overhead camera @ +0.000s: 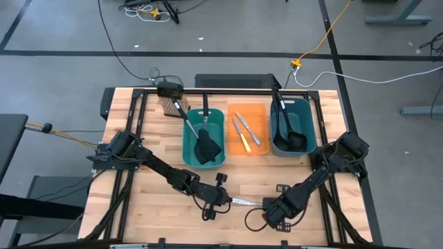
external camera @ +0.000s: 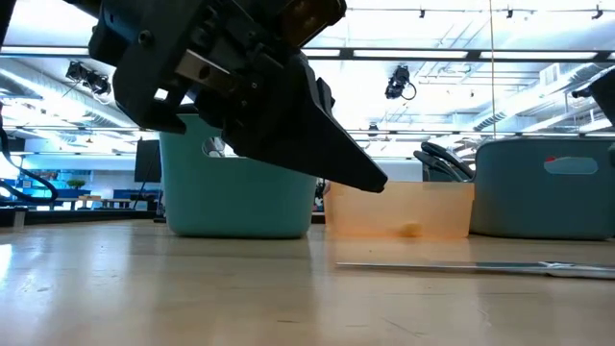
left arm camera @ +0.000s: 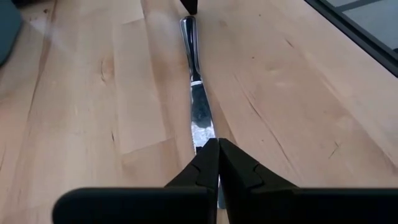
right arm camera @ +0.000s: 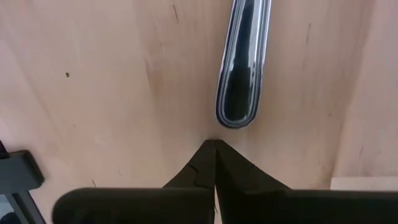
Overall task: Pick & Place Kitchen Items
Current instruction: Put the silver table knife into the orange bin
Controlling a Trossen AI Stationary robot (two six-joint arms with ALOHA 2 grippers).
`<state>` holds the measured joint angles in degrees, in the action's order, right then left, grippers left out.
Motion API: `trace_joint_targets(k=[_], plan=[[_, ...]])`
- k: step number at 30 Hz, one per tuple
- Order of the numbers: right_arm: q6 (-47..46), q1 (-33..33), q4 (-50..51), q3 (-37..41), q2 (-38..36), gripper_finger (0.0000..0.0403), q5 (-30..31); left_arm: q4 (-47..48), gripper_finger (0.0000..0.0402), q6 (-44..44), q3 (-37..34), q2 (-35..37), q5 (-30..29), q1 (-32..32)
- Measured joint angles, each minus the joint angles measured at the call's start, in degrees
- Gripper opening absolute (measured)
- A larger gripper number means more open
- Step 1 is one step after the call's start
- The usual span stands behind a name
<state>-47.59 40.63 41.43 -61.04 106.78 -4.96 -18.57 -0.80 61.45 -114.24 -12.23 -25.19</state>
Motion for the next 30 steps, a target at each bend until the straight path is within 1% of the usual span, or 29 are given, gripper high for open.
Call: trace_joint_targets(k=[14,21,28,30], plan=[[3.3,-1.2,-1.8,0.0,0.1,0.0008,2.9,0.2,0.0016,0.0,0.0,0.0,0.0,0.0],[2.2,-1.4,-1.6,0.0,0.0,0.0009,3.9,3.8,0.0005,0.1,0.0,0.0,1.5,0.3],[0.9,-1.5,-1.5,-0.2,-1.2,0.0009,3.9,5.9,0.0012,1.2,0.0,-0.1,1.5,1.0],[0.1,-1.5,-1.4,0.0,-2.2,0.0009,5.5,6.6,0.0006,1.2,0.0,-0.1,1.5,1.0]])
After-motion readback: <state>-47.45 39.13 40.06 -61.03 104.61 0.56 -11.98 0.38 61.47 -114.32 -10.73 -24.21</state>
